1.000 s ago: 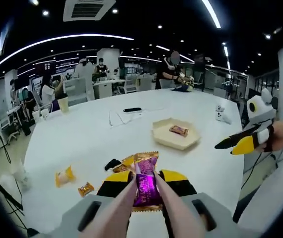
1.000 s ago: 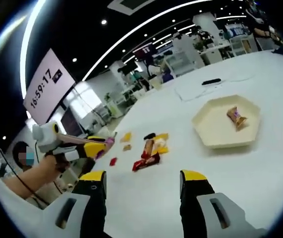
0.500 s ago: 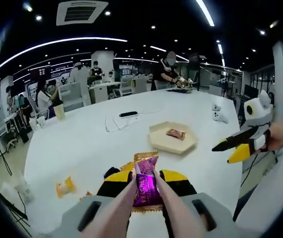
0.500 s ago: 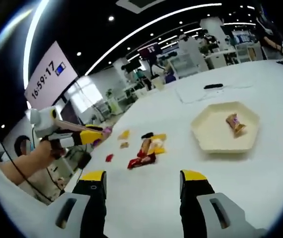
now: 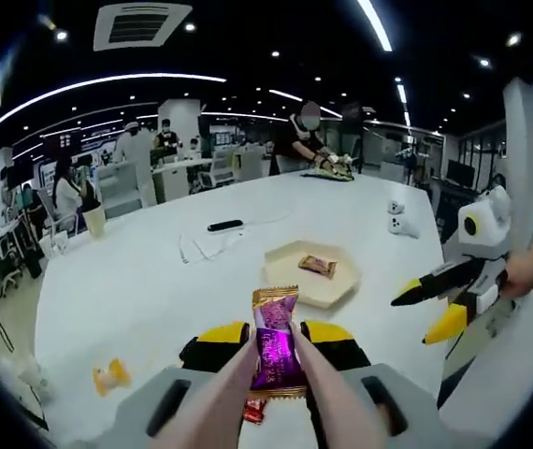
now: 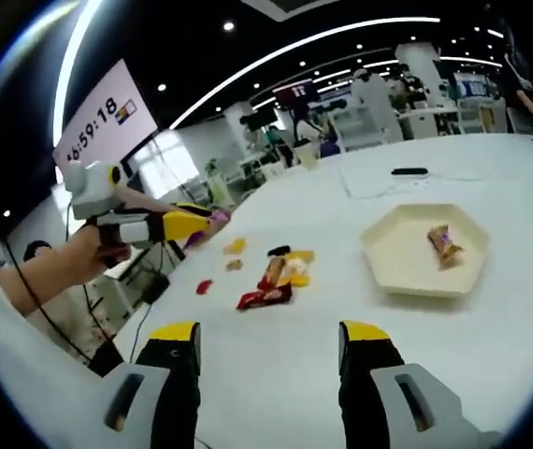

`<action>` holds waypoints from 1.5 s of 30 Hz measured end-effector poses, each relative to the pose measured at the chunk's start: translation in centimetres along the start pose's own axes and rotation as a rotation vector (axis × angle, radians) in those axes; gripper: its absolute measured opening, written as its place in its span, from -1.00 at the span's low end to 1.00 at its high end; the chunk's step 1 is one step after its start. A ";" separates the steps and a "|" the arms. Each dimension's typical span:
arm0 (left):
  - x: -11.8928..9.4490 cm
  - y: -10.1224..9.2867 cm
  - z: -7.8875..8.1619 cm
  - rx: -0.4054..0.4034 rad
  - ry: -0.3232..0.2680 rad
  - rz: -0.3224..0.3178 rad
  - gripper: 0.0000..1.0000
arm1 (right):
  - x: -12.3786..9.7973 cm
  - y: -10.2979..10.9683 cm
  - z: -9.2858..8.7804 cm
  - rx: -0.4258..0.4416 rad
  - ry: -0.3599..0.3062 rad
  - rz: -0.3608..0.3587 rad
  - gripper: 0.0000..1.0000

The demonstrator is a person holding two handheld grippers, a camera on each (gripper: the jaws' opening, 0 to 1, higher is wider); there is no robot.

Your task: Place the target food into the container with the food tongs after gripping and lifting it, then release it inside without dropping or visibly crushing the food.

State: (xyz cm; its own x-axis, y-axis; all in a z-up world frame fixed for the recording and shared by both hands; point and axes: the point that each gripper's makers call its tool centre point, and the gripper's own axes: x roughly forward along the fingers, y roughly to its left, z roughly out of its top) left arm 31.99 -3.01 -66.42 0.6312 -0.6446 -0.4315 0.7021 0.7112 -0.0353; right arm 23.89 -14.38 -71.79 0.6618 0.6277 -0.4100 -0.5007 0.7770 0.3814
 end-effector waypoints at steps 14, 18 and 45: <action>1.1 -0.9 0.4 -0.029 0.006 -0.045 -0.60 | -1.0 -1.2 1.2 -0.083 -0.019 -0.038 0.20; 1.2 -0.9 0.9 -0.020 0.008 -0.043 -0.60 | -1.4 -1.7 1.6 -0.075 -0.042 -0.044 0.20; 2.4 -1.8 4.1 -0.009 -0.031 -0.058 -0.60 | -2.4 -2.1 2.4 -0.080 -0.056 -0.034 0.22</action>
State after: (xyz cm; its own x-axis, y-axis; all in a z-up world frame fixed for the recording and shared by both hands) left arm 33.57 -6.96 -63.65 0.5992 -0.6932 -0.4005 0.7351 0.6746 -0.0677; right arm 24.72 -17.64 -69.59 0.7079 0.5991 -0.3741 -0.5190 0.8005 0.2998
